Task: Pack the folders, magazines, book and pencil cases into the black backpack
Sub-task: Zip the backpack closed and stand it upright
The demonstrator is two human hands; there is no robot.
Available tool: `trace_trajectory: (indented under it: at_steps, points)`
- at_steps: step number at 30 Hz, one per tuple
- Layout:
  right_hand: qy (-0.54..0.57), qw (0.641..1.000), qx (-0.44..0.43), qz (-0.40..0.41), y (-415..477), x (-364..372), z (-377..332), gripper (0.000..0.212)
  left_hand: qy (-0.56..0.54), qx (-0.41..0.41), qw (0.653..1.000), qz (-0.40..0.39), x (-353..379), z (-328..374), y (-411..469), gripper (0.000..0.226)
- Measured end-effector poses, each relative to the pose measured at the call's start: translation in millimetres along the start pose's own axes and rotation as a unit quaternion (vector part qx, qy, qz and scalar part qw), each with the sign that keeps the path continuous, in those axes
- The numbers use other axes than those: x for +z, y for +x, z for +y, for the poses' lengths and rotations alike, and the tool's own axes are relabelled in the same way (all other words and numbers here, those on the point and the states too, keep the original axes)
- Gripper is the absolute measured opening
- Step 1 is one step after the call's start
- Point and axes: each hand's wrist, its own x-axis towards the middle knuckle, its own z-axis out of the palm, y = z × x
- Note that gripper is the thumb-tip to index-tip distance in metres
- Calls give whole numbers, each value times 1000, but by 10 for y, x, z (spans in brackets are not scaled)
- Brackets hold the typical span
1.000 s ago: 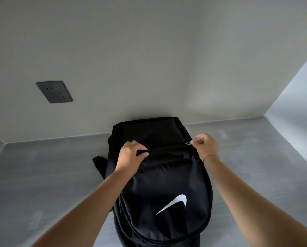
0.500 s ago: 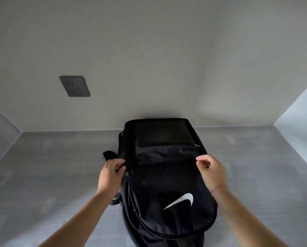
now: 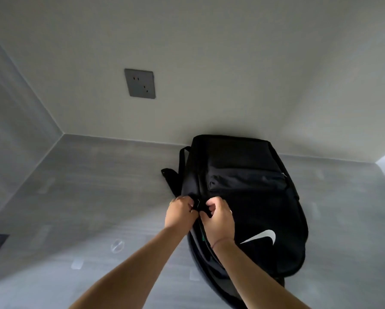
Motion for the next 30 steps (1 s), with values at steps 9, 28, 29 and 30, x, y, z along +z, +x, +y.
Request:
trace_trajectory:
  at_steps: [9, 28, 29, 30]
  points:
    - [32, 995, -34, 89, -178, 72, -107, 7, -217, -43, 973, -72, -163, -181, 57, 16]
    - [81, 991, 109, -13, -308, 29, -107, 15, -223, -85, 971, -27, -191, 217, 100, 23]
    - [70, 992, 106, -21, -354, -13, -64, 15, -229, -86, 969, -18, -176, 216, 98, 22]
    - [56, 993, 103, -31, -414, -64, -8, 15, -239, -92, 967, -14, -161, 204, 93, 22]
